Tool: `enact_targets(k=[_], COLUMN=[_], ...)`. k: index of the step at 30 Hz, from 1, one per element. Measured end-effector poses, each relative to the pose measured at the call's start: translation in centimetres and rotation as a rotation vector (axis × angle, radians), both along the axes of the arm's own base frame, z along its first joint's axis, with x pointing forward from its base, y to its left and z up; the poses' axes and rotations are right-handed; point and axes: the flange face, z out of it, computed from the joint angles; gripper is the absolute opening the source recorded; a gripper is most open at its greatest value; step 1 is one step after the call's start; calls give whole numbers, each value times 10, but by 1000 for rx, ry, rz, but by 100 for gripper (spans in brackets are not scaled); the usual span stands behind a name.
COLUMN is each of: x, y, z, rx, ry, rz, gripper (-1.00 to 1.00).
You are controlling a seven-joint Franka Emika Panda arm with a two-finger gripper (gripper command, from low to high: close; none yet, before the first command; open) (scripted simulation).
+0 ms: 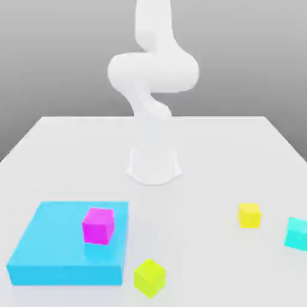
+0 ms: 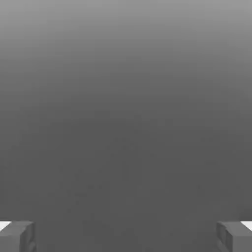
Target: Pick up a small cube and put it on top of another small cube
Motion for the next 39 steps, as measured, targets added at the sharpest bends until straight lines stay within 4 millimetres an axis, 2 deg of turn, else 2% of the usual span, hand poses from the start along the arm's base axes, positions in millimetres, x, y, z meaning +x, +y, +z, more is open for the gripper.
enact_targets(k=[2,5,8,10,12,14,17,18,19,20,21,33,34,39], x=[20,35,33,22,5,-22,-79,-102,-116,-129,-133,-130,-131,-131], y=[33,77,117,141,163,183,206,214,214,222,223,218,216,217], z=[-49,-124,-199,-249,-300,-351,-425,-445,-458,-467,-472,-530,-535,-535], rx=[5,11,14,14,12,9,0,-8,-8,-16,-14,-4,-8,-5], ry=[71,173,276,346,419,498,627,667,695,709,716,724,725,724], rz=[3,6,9,10,11,11,8,20,11,31,32,7,7,8], gripper=[0,0,0,0,0,0,0,0,0,0,0,0,-100,-100])
